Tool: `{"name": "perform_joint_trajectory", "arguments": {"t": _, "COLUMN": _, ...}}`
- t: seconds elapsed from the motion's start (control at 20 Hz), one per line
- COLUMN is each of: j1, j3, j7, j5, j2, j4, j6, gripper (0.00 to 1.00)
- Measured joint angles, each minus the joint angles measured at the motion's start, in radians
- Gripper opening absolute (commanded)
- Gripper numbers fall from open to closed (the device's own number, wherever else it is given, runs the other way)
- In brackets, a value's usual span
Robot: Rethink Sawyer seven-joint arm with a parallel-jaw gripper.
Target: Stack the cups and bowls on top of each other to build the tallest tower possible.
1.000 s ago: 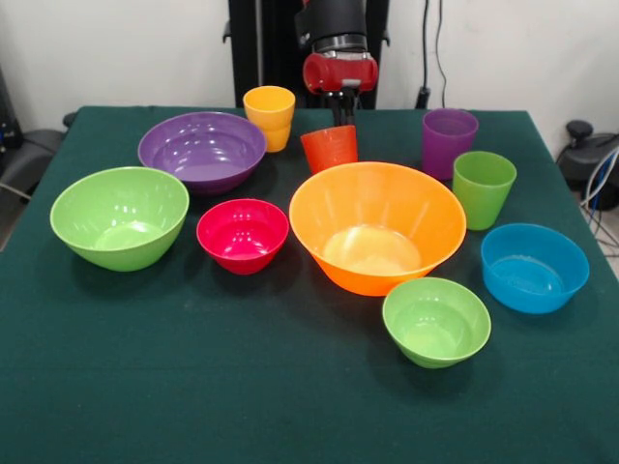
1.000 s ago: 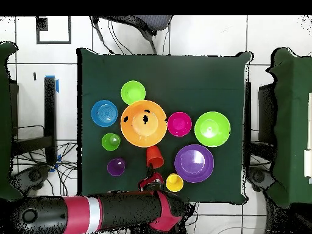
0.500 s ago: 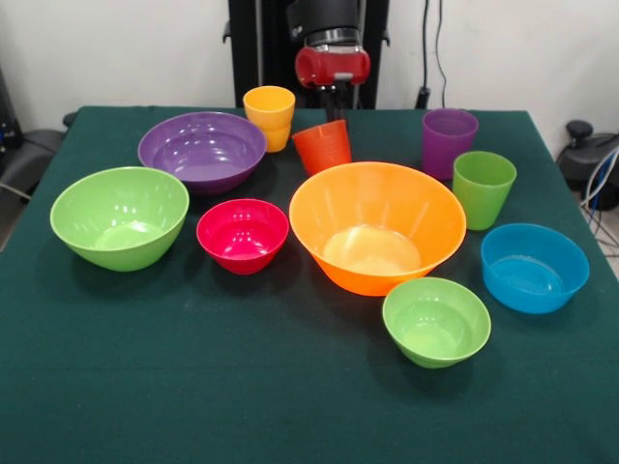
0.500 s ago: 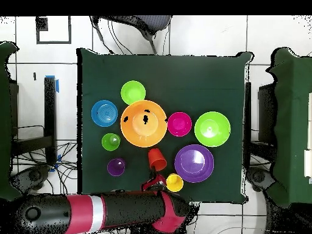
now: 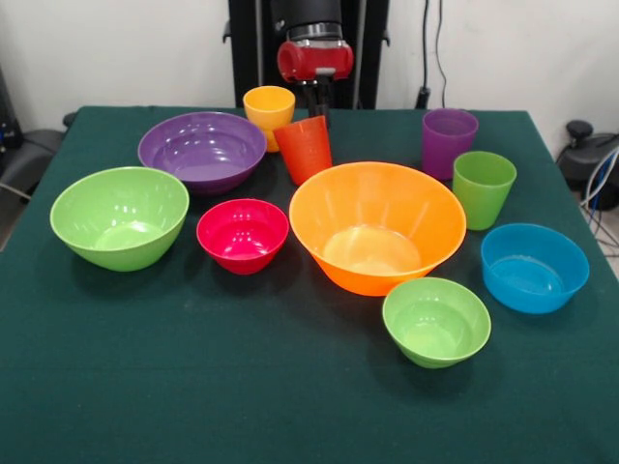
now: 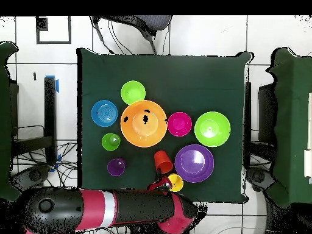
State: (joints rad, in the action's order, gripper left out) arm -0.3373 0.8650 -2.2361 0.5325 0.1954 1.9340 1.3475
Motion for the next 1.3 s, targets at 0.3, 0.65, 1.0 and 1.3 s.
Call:
{"name": "perform_joint_trajectory", "arguments": {"t": 0.3, "j1": 0.001, "j3": 0.000, "j7": 0.000, "j5": 0.014, "j2": -0.001, "j4": 0.000, "j6": 0.000, "gripper": 0.00}}
{"name": "perform_joint_trajectory", "arguments": {"t": 0.65, "j1": 0.001, "j3": 0.000, "j7": 0.000, "j5": 0.017, "j2": -0.004, "j4": 0.000, "j6": 0.000, "gripper": 0.00}}
{"name": "perform_joint_trajectory", "arguments": {"t": 1.0, "j1": 0.001, "j3": 0.000, "j7": 0.000, "j5": 0.016, "j2": -0.004, "j4": 0.000, "j6": 0.000, "gripper": 0.00}}
{"name": "perform_joint_trajectory", "arguments": {"t": 1.3, "j1": 0.001, "j3": 0.000, "j7": 0.000, "j5": 0.016, "j2": -0.004, "j4": 0.000, "j6": 0.000, "gripper": 0.00}}
